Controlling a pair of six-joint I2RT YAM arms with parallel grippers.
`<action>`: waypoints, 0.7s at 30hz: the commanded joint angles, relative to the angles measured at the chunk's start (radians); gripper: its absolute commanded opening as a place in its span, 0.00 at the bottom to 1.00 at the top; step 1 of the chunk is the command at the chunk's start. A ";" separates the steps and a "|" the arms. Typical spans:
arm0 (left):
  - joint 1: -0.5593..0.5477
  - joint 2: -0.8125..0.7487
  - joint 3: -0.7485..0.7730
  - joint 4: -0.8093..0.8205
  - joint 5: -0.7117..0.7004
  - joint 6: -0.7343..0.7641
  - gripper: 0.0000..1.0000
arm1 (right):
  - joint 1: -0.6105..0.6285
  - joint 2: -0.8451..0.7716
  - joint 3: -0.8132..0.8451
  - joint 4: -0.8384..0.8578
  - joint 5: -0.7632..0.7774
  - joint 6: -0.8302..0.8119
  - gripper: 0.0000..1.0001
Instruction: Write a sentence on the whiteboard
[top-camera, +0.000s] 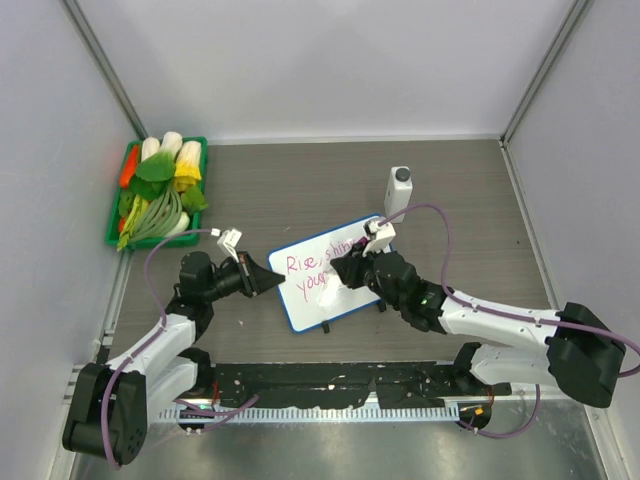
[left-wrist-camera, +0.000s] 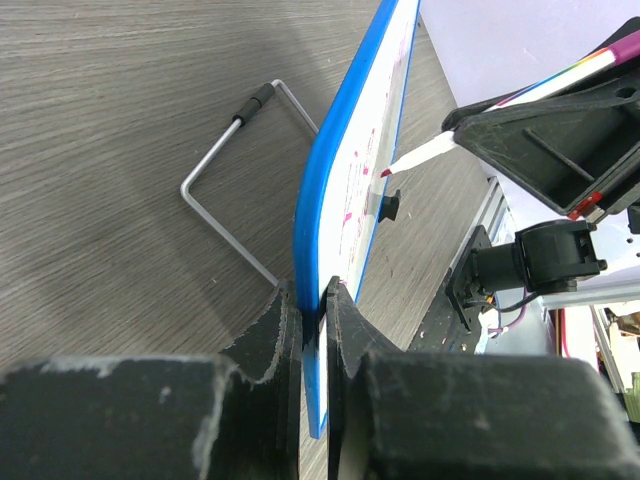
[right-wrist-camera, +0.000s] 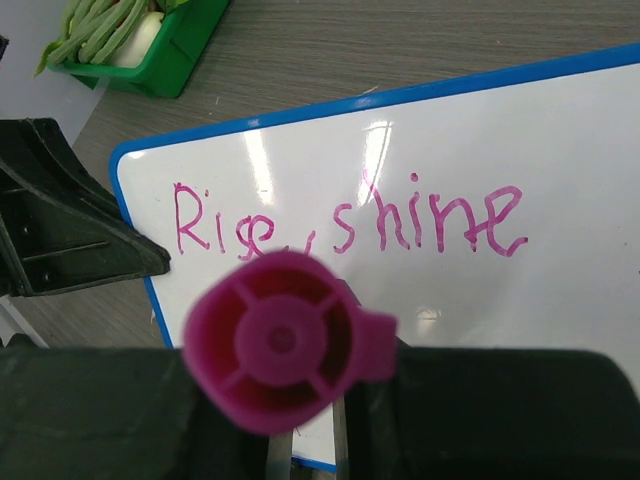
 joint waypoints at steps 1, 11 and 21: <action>0.006 -0.009 -0.006 0.012 -0.055 0.075 0.00 | -0.005 -0.078 0.027 0.004 -0.016 -0.014 0.01; 0.007 -0.002 -0.003 0.015 -0.054 0.075 0.00 | -0.102 -0.130 0.047 -0.040 -0.188 -0.043 0.01; 0.007 -0.009 -0.004 0.012 -0.054 0.075 0.00 | -0.179 -0.259 -0.019 -0.085 -0.205 -0.042 0.01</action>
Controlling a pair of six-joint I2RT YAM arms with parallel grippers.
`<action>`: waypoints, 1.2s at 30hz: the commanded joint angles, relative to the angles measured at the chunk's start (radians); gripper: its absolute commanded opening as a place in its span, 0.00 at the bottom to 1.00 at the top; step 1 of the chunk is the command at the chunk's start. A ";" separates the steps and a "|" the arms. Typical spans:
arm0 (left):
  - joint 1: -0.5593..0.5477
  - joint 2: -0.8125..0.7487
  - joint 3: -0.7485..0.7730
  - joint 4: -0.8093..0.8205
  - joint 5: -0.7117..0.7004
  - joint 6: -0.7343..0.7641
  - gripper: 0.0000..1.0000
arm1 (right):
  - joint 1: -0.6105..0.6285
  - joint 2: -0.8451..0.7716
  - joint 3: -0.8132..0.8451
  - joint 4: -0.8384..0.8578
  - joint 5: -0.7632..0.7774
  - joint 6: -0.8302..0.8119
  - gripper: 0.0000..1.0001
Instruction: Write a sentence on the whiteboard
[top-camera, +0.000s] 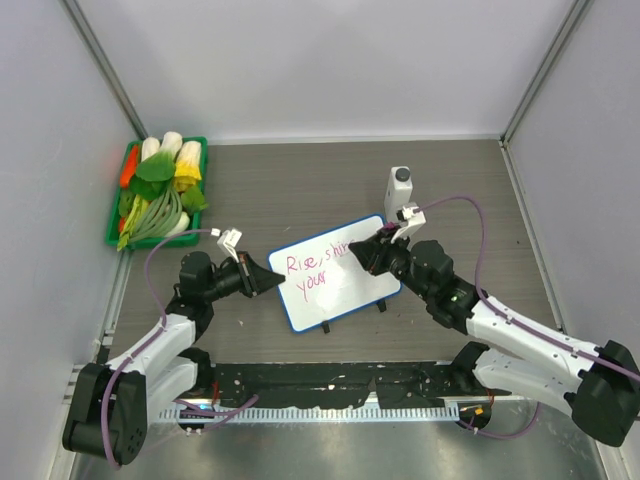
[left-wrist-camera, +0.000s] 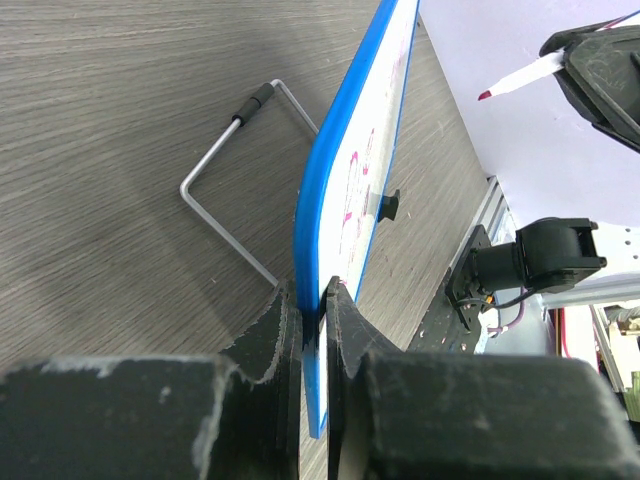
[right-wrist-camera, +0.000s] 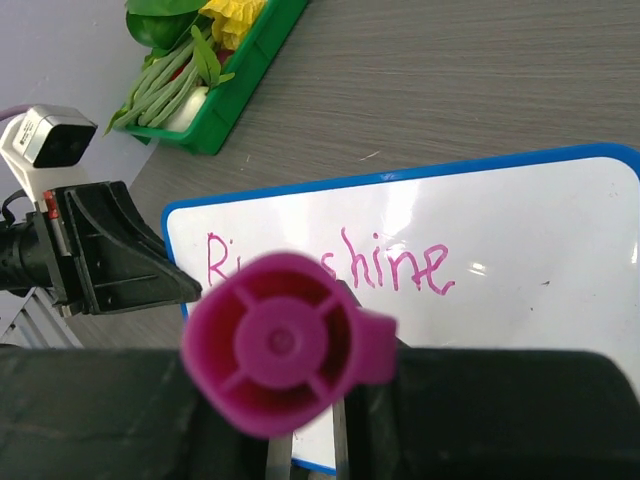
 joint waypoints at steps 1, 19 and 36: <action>0.008 -0.007 -0.004 0.013 -0.055 0.073 0.00 | 0.002 -0.045 -0.021 0.005 -0.009 -0.017 0.01; 0.008 0.004 -0.001 0.013 -0.053 0.071 0.00 | 0.045 -0.031 -0.040 0.010 0.041 -0.022 0.01; 0.008 -0.005 -0.004 0.011 -0.058 0.073 0.00 | 0.067 0.092 -0.009 0.114 0.064 -0.010 0.02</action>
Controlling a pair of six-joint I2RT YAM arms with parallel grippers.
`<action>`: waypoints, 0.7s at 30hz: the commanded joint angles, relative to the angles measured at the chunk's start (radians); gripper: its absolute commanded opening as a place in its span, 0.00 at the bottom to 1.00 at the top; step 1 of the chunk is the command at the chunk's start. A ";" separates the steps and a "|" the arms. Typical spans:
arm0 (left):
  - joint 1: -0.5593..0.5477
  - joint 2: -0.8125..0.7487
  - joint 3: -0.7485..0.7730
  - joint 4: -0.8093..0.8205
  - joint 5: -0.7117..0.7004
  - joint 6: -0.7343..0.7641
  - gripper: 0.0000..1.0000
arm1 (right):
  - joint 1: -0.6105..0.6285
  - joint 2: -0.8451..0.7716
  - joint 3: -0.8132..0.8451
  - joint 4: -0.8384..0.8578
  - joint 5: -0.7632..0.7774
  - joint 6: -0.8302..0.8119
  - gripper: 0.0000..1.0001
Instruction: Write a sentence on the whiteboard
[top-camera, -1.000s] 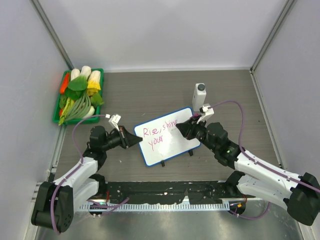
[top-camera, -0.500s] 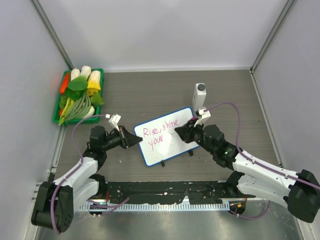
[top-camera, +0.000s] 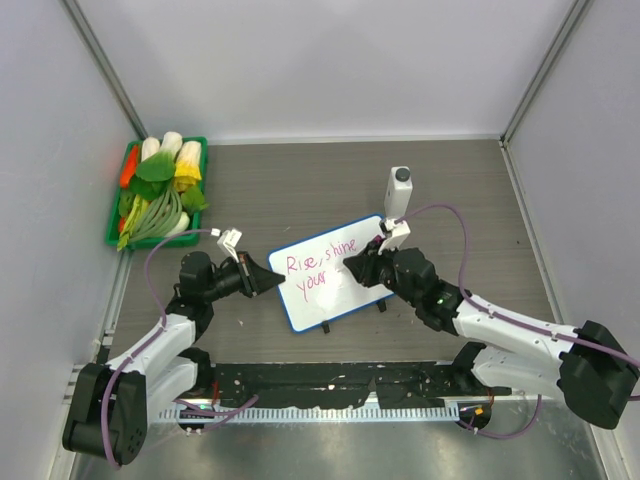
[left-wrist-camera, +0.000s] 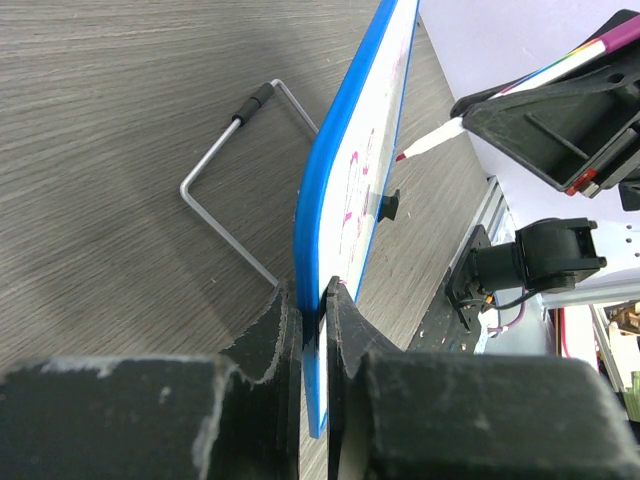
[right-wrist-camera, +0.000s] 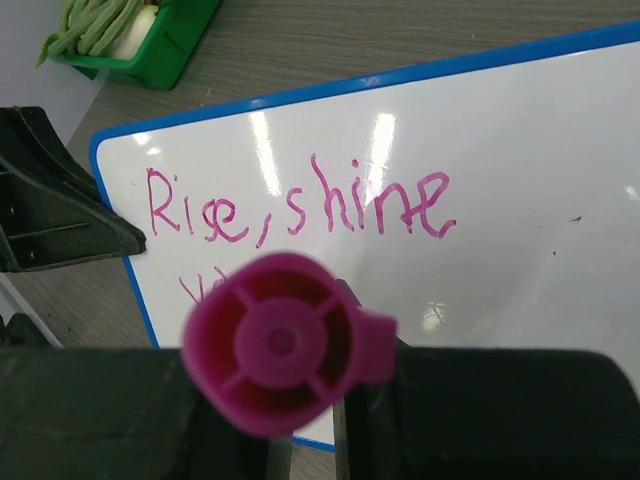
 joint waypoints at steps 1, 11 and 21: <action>0.008 -0.005 -0.004 0.011 -0.057 0.073 0.00 | 0.009 0.005 0.059 0.093 0.036 -0.001 0.01; 0.008 -0.007 -0.004 0.010 -0.055 0.071 0.00 | 0.009 0.060 0.087 0.092 0.111 0.019 0.01; 0.006 -0.007 -0.004 0.011 -0.055 0.071 0.00 | 0.009 0.081 0.072 0.060 0.097 0.011 0.02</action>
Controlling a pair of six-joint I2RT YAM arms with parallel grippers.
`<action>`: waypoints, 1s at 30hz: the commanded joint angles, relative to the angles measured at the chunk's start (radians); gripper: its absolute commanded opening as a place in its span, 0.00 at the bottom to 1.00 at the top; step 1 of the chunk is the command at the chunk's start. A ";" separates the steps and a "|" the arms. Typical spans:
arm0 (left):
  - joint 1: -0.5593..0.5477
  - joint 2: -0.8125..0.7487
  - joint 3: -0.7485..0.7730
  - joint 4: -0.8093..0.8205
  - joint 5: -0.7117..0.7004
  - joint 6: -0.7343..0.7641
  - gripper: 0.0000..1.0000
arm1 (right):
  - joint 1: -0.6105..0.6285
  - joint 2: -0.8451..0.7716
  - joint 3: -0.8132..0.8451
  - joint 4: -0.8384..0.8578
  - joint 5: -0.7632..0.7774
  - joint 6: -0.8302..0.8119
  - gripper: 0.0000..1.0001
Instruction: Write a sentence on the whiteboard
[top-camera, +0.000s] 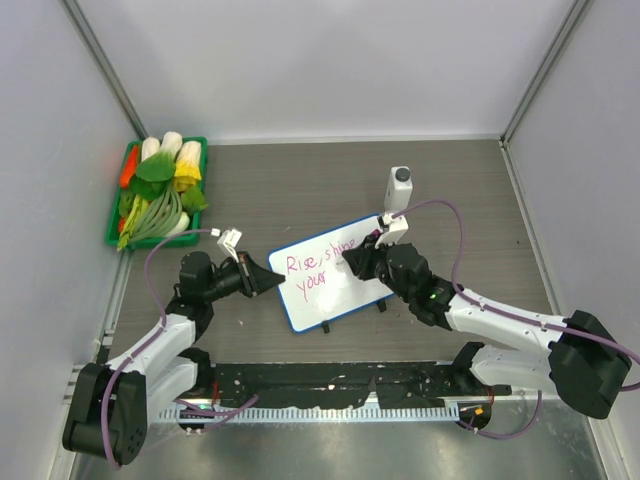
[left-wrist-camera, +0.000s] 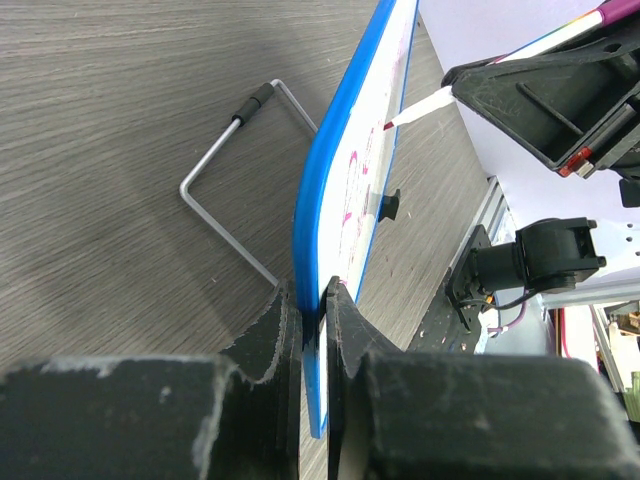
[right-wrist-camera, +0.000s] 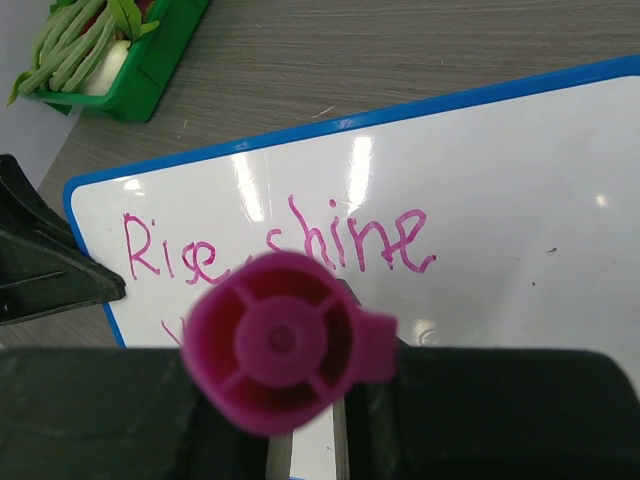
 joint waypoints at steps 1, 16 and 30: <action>0.006 -0.008 -0.004 0.011 -0.055 0.075 0.00 | 0.005 0.006 0.025 0.013 0.012 -0.002 0.01; 0.008 0.001 -0.003 0.014 -0.054 0.075 0.00 | 0.011 -0.020 -0.030 -0.017 -0.040 0.015 0.01; 0.008 0.002 -0.003 0.016 -0.054 0.073 0.00 | 0.031 -0.038 -0.044 -0.031 -0.031 0.012 0.01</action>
